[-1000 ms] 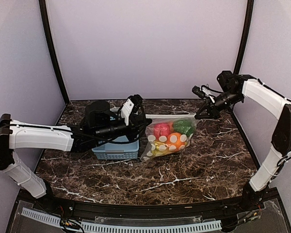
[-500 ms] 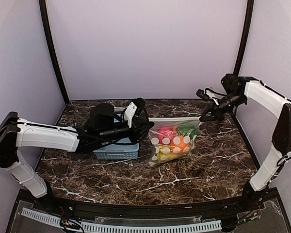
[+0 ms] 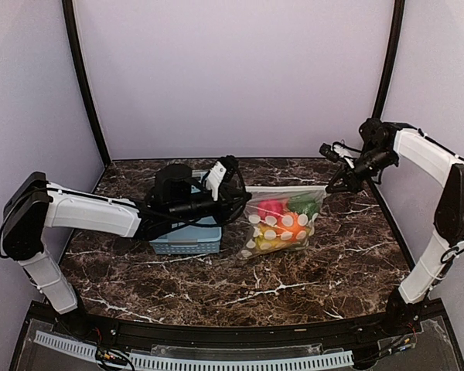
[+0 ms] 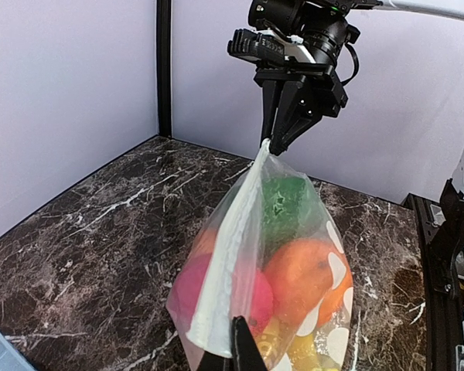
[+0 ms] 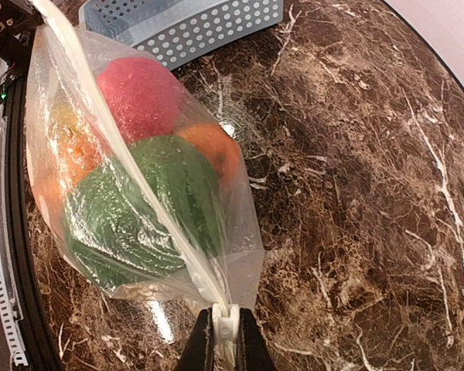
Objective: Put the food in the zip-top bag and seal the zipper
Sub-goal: Zip the zipper on the zipper food storage bag, then place the zipper food storage bag at the center of the board.
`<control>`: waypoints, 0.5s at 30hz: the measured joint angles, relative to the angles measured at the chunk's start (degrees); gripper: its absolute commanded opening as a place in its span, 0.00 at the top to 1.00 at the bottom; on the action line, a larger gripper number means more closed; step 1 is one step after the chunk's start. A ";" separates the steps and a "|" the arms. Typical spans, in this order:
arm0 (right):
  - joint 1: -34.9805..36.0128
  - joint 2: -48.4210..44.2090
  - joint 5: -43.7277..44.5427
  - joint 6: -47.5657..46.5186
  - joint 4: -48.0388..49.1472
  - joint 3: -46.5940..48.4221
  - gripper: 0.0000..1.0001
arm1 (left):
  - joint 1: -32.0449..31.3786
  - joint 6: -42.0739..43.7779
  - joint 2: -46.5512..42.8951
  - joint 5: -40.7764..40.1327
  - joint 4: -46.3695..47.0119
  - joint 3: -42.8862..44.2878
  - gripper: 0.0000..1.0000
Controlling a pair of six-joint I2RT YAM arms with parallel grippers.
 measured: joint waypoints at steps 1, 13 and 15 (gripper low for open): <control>-0.31 0.20 0.26 -0.09 -0.17 0.31 0.97 | 0.24 -0.02 1.07 0.31 0.22 0.81 0.99; -4.87 4.98 4.15 0.02 0.00 17.20 0.97 | 6.93 0.63 19.65 6.97 -1.01 25.88 0.99; -4.81 3.67 3.82 -0.09 0.90 15.69 0.96 | 7.65 0.72 20.11 8.22 -1.16 26.47 0.97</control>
